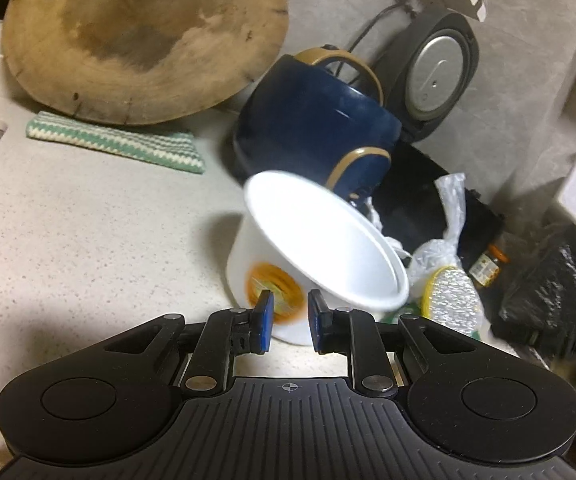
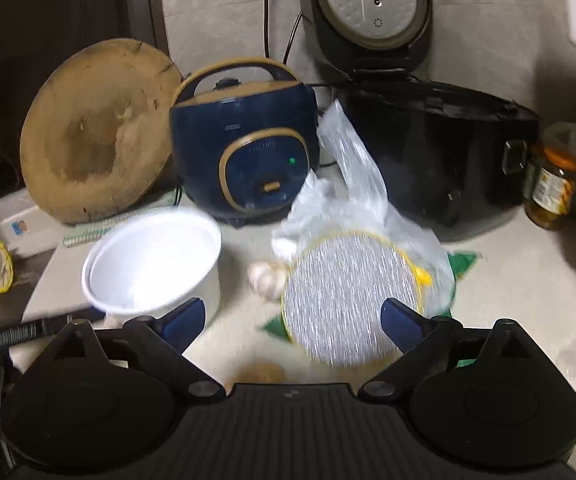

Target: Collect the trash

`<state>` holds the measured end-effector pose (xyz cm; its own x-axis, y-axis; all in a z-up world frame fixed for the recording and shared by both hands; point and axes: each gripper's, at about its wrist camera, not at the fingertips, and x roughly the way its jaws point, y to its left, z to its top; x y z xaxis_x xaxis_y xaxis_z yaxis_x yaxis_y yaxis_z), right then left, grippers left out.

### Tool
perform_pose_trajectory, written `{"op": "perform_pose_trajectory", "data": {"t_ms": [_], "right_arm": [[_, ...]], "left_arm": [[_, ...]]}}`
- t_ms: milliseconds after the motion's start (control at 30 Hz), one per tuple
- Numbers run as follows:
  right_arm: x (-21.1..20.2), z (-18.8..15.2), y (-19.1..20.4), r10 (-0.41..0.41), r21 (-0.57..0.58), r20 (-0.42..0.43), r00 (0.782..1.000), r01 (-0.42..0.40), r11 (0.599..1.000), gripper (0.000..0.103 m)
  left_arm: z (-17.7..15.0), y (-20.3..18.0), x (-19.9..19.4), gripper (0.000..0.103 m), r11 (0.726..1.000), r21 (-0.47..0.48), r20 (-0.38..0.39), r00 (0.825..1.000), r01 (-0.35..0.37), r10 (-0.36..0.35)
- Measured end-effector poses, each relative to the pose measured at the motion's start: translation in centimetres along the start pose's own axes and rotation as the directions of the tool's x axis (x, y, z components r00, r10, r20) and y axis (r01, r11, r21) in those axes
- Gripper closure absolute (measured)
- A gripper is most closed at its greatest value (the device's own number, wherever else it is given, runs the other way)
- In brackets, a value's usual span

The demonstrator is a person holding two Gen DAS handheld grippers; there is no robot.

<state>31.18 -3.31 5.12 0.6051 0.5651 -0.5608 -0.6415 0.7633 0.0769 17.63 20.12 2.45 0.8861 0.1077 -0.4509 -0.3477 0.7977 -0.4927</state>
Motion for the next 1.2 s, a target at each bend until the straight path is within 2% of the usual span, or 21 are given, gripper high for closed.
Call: {"op": "perform_pose_trajectory", "data": {"t_ms": [100, 233, 400, 500, 667, 767, 833, 900, 1000, 1067, 1133, 1200], "right_arm": [[-0.5, -2.2, 0.3, -0.032, -0.031, 0.004, 0.999, 0.032, 0.999, 0.007], [-0.2, -4.4, -0.1, -0.014, -0.020, -0.002, 1.000, 0.014, 1.000, 0.005], [0.8, -6.3, 0.6, -0.009, -0.021, -0.040, 0.999, 0.008, 1.000, 0.002], [1.0, -7.5, 1.1, -0.022, -0.032, -0.027, 0.999, 0.021, 0.999, 0.002], [2.2, -8.0, 1.2, 0.004, -0.015, -0.051, 0.999, -0.005, 1.000, 0.002], [3.2, -8.0, 1.0, 0.030, -0.004, -0.098, 0.995, -0.031, 1.000, 0.001], [3.2, -8.2, 0.9, 0.030, -0.009, -0.089, 0.996, -0.031, 0.999, 0.001], [3.1, -8.3, 0.6, 0.043, 0.000, -0.084, 0.996, -0.043, 0.999, 0.000], [2.9, -8.6, 0.5, 0.062, -0.029, -0.090, 0.994, -0.065, 0.997, 0.000], [2.6, -8.7, 0.4, 0.078, -0.065, -0.104, 0.992, -0.085, 0.994, 0.000], [2.5, -8.5, 0.0, 0.102, -0.057, -0.121, 0.987, -0.110, 0.992, 0.000], [2.4, -8.1, -0.7, 0.125, -0.024, -0.134, 0.983, -0.129, 0.991, 0.000]], "left_arm": [[-0.3, -0.1, 0.0, 0.082, 0.999, -0.023, -0.027, 0.998, 0.047, -0.048], [-0.3, -0.6, -0.3, 0.081, 1.000, 0.009, 0.018, 1.000, 0.008, -0.008], [-0.2, -0.5, -0.2, 0.081, 1.000, -0.006, 0.036, 0.999, -0.019, 0.019], [-0.1, -0.2, -0.5, 0.082, 0.999, -0.029, 0.049, 0.998, -0.025, 0.026], [0.1, 0.1, -0.9, 0.082, 0.997, -0.058, 0.047, 0.998, 0.048, -0.045], [-0.2, -1.2, -1.1, 0.081, 0.992, 0.020, 0.039, 0.991, 0.128, -0.129], [-0.7, -2.8, -1.2, 0.081, 0.972, 0.133, 0.036, 0.979, 0.195, -0.201], [-1.3, -4.4, -1.0, 0.081, 0.947, 0.231, 0.003, 0.974, 0.221, -0.228], [-2.3, -6.7, -1.0, 0.081, 0.915, 0.349, -0.034, 0.978, 0.204, -0.205], [-3.0, -8.3, -1.3, 0.081, 0.882, 0.423, -0.061, 0.978, 0.207, -0.200], [-3.7, -9.7, -1.4, 0.081, 0.847, 0.486, -0.099, 0.977, 0.214, -0.190], [-4.3, -10.7, -1.1, 0.081, 0.826, 0.525, -0.138, 0.978, 0.206, -0.156]]}}
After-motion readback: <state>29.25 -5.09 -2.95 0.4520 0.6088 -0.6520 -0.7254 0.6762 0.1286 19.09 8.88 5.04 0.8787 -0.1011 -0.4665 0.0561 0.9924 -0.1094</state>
